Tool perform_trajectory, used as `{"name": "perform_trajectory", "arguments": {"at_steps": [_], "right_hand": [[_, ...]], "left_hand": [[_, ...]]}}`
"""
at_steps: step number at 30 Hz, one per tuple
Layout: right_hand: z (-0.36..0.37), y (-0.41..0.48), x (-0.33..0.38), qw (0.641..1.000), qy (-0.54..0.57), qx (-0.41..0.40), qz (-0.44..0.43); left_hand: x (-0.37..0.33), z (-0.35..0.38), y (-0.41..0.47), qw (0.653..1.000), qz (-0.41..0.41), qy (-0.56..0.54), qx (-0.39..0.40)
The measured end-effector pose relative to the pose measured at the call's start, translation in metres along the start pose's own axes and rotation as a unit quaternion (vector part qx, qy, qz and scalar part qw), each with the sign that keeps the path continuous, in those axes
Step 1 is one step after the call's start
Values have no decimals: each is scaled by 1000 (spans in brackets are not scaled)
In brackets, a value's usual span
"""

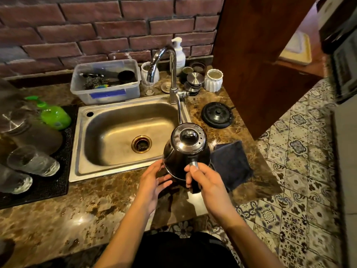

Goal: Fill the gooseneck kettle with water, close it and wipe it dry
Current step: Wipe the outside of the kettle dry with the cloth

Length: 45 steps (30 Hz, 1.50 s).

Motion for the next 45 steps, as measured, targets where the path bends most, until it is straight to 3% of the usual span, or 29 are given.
{"name": "perform_trajectory", "arguments": {"at_steps": [20, 45], "right_hand": [[-136, 94, 11, 999, 28, -11, -10], [-202, 238, -47, 999, 25, 23, 20]], "left_hand": [[-27, 161, 61, 999, -13, 50, -3], [-81, 241, 183, 998, -13, 64, -27]]}}
Point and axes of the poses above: each hand's wrist, its own y-axis towards the middle knuckle, its own z-axis out of the palm, x = y × z, the point moved 4 cm from there along y, towards the middle knuckle, and after that the axes turned 12 degrees about -z, right-handed, at the moved point
